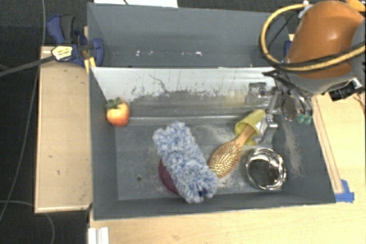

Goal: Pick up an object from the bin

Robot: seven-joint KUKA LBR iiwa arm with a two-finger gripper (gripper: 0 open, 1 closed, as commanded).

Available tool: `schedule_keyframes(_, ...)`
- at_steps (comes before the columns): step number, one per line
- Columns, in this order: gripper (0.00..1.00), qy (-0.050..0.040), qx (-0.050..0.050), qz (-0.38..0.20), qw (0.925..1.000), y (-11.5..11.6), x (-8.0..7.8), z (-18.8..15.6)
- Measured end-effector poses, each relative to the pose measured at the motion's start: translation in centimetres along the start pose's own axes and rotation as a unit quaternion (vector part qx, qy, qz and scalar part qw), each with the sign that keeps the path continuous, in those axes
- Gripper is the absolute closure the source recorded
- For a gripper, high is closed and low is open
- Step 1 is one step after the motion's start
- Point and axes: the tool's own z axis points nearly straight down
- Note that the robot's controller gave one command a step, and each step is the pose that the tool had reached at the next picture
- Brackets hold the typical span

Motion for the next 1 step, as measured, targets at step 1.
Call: schedule_keyframes(1, 0.0, -0.004, 0.0, -0.001, 1.0, 0.01, -0.14, -0.43)
